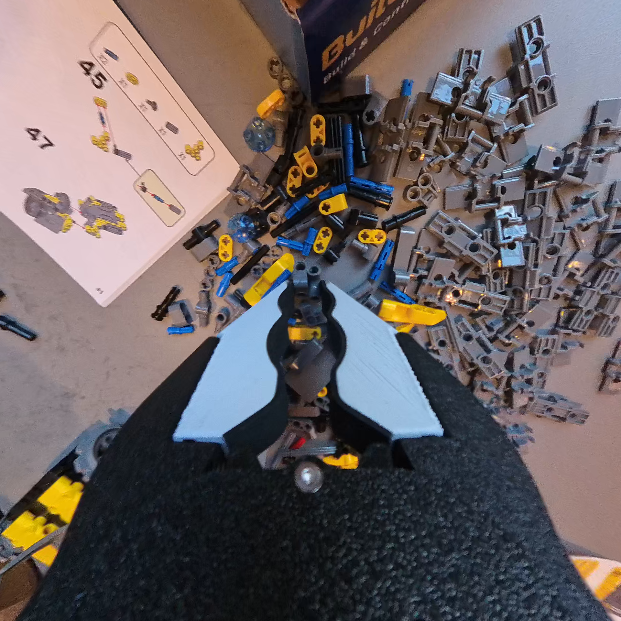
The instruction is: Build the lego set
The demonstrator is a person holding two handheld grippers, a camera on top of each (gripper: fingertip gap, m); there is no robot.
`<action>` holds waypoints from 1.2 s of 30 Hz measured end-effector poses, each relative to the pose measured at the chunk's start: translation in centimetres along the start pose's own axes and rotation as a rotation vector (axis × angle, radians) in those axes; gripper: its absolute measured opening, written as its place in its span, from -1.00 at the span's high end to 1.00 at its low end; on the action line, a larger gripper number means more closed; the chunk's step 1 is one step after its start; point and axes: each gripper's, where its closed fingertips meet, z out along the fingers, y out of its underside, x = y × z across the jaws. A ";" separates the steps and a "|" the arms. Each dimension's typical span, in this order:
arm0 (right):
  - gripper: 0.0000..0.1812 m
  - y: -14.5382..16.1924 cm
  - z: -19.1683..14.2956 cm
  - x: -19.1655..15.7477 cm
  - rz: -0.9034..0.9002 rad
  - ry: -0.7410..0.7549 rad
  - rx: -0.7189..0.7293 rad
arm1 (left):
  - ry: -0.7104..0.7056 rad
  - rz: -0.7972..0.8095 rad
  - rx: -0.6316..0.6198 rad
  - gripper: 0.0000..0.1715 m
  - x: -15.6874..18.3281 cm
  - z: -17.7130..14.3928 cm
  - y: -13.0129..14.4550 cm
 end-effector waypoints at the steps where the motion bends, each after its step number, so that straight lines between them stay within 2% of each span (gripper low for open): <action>1: 0.84 -0.1 -0.3 -0.2 0.014 -0.015 0.017 | -0.001 0.001 0.000 0.66 0.0 0.0 0.0; 8: 0.84 -1.7 -3.6 -3.5 0.094 -0.176 0.221 | -0.012 0.012 -0.006 0.66 0.0 0.1 0.1; 15: 0.83 -3.1 -6.6 -9.1 0.104 -0.320 0.384 | -0.034 0.032 -0.004 0.66 -0.1 0.2 0.1; 17: 0.83 -3.2 -6.9 -10.1 0.005 -0.218 0.416 | -0.039 0.038 -0.006 0.65 -0.1 0.2 0.1; 20: 0.83 -2.5 -6.1 -10.5 -0.181 0.013 0.392 | -0.042 0.040 -0.006 0.66 -0.1 0.3 0.1; 24: 0.84 -0.9 -4.7 -8.0 -0.258 0.232 0.262 | -0.046 0.043 -0.009 0.66 -0.1 0.3 0.1; 31: 0.80 0.7 -3.9 -2.4 -0.274 0.435 0.129 | -0.044 0.048 -0.014 0.66 -0.1 0.3 0.2; 36: 0.67 2.0 -3.0 -0.1 -0.219 0.436 0.040 | -0.036 0.042 -0.010 0.66 0.0 0.3 0.2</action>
